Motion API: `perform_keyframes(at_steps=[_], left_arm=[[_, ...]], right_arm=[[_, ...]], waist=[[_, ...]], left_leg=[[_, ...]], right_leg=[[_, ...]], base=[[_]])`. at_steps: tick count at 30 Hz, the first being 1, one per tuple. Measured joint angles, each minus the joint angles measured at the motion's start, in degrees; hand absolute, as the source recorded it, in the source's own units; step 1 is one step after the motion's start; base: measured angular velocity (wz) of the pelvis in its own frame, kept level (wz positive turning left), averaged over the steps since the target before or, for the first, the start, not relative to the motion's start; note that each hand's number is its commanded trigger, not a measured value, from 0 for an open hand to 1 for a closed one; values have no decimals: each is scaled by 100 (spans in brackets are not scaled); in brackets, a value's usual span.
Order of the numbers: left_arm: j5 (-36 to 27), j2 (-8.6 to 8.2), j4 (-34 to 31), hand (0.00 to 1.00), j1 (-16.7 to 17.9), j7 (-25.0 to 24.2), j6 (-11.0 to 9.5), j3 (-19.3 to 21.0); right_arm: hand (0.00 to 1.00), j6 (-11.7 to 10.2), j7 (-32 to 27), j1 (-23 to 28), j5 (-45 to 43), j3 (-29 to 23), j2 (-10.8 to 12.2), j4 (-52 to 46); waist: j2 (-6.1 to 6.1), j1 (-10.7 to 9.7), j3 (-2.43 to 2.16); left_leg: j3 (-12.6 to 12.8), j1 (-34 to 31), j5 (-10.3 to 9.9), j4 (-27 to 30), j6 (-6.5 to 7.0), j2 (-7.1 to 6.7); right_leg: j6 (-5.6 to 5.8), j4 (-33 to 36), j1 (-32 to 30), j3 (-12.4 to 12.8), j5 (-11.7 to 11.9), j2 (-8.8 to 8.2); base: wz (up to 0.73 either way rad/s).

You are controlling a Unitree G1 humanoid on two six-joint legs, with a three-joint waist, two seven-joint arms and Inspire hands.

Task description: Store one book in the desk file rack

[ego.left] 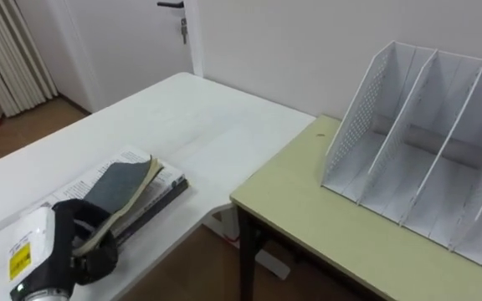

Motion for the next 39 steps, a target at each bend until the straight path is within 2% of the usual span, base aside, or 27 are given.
perform_keyframes(at_steps=[1,6,8,10,13,16,22,25,29,33,36,39], left_arm=[[-158,5,-140,100,-10,-82,-35,20],[-1285,76,-389,100,-99,-323,-405,40],[-1773,76,-579,100,-107,-451,-673,0],[-2279,76,-650,100,-130,-576,-801,-111],[-2663,53,-675,100,-184,-892,-908,-189],[-3259,61,-833,100,-183,-1213,-931,-185],[-4764,84,-943,100,-185,-2130,-1022,-165],[-5439,96,-944,100,-201,-2488,-1032,-146],[-5910,99,-943,100,-201,-2892,-1030,-159],[-6294,107,-941,100,-191,-3421,-1020,-149],[-6882,109,-941,100,-186,-3843,-1010,-149],[-7190,111,-935,100,-186,-4388,-921,-104]], right_arm=[[0,-86,27,-62,8,-1,18,-76],[0,-409,209,-42,-11,272,27,-694],[0,-579,383,-36,-45,421,19,-1033],[0,-670,506,-27,-27,515,0,-1264],[0,-793,694,-4,-202,545,8,-1664],[0,-815,810,105,-464,542,8,-2141],[0,-915,1327,271,-329,517,-14,-3047],[0,-911,1656,303,164,382,-27,-3306],[0,-891,2057,298,981,233,-45,-3529],[0,-724,2578,286,1900,113,-37,-3772],[0,-637,2872,280,2770,40,-28,-3956],[0,-500,3072,280,3732,-94,-19,-4230]], waist=[[0,20,27],[-12,84,65],[-48,105,104],[-70,120,118],[-63,135,113],[-64,126,112],[-62,99,111],[-56,95,114],[-38,86,137],[-22,109,144],[-26,122,144],[-32,132,140]], left_leg=[[-10,-18,0,7,0,1],[8,-165,0,73,0,6],[18,-198,0,83,0,5],[18,-199,0,82,0,7],[17,-194,0,82,0,16],[-2,-190,0,81,0,19],[18,-95,-1,77,-1,43],[16,-102,-1,78,-1,44],[38,-86,-4,76,1,37],[75,-111,-9,63,10,38],[76,-123,-6,67,14,37],[115,-96,-5,85,14,40]], right_leg=[[0,-5,-25,-5,0,-2],[-2,8,-109,-48,4,-10],[-3,7,-141,-38,6,-7],[-3,3,-145,-28,6,-10],[1,17,-150,30,8,-17],[3,100,-190,54,7,-20],[4,106,-100,71,7,-19],[3,120,-115,69,7,-22],[3,159,-123,109,7,-21],[9,229,-210,197,-1,-14],[7,299,-239,202,-1,-21],[7,301,-238,215,-1,-28]], base=[[0],[5],[0],[-5],[-13],[-11],[-1],[0],[0],[-8],[-4],[-5]])
